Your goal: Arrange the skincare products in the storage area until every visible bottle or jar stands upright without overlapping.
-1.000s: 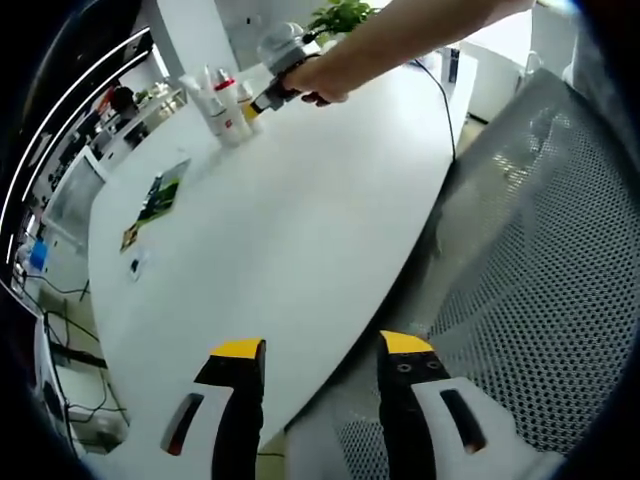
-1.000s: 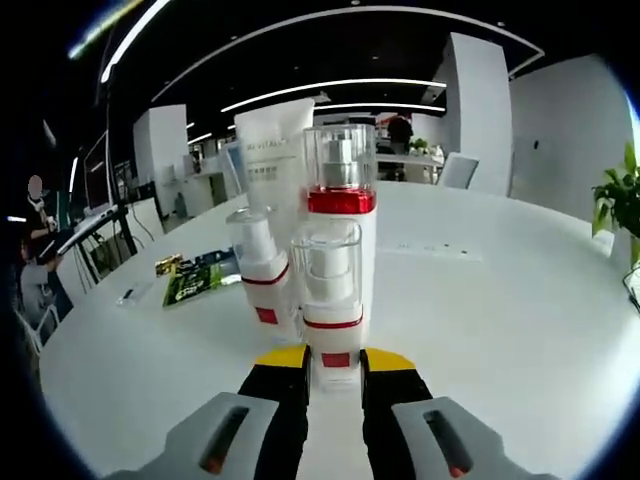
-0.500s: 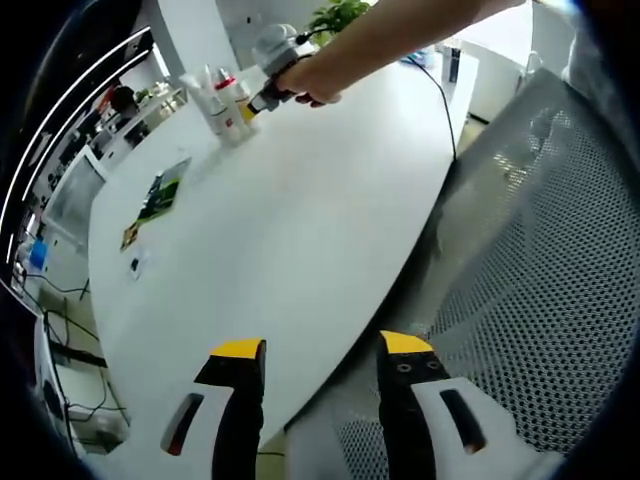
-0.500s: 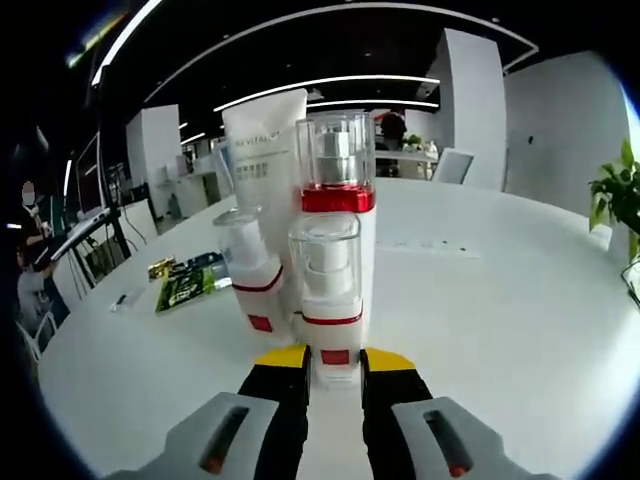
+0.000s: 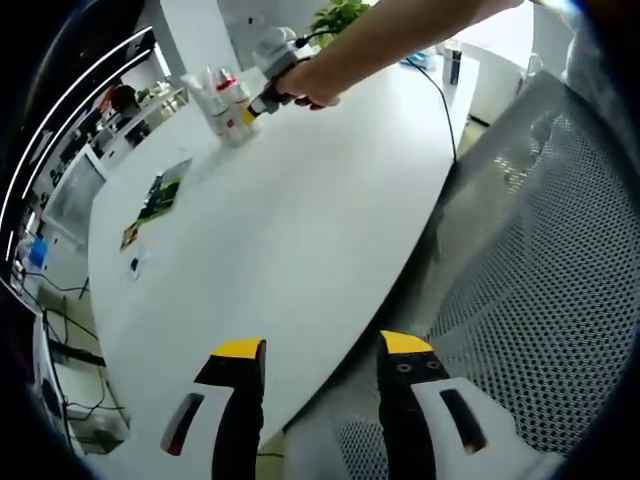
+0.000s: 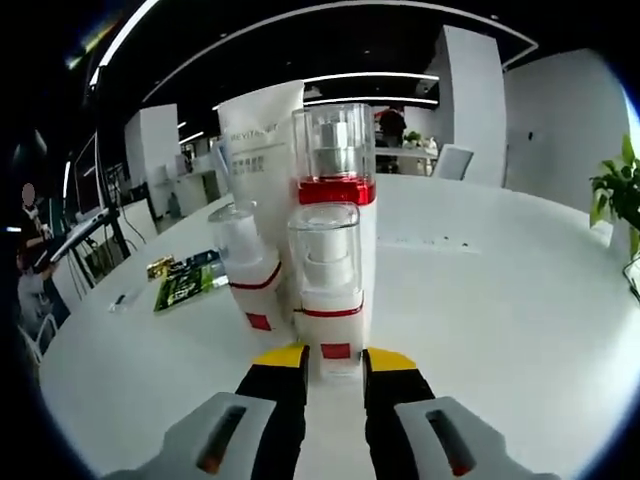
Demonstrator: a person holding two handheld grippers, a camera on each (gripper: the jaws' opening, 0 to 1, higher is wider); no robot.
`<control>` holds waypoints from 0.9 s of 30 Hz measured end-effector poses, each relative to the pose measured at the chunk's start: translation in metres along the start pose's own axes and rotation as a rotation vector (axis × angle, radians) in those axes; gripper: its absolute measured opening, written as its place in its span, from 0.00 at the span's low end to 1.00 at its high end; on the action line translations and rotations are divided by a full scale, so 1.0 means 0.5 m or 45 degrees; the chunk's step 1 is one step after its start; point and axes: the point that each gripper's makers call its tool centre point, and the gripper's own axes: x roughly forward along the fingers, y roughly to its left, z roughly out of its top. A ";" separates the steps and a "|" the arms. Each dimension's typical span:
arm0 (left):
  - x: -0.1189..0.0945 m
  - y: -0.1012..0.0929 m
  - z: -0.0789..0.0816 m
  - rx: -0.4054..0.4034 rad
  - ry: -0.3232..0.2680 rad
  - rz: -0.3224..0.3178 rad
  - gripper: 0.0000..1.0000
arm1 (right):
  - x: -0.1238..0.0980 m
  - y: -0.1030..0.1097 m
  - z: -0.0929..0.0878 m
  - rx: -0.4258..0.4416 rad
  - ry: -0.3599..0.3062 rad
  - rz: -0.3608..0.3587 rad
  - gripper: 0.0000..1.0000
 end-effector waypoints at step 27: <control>0.001 -0.002 -0.003 0.007 0.008 -0.009 0.41 | -0.022 -0.019 -0.003 -0.013 -0.019 0.008 0.12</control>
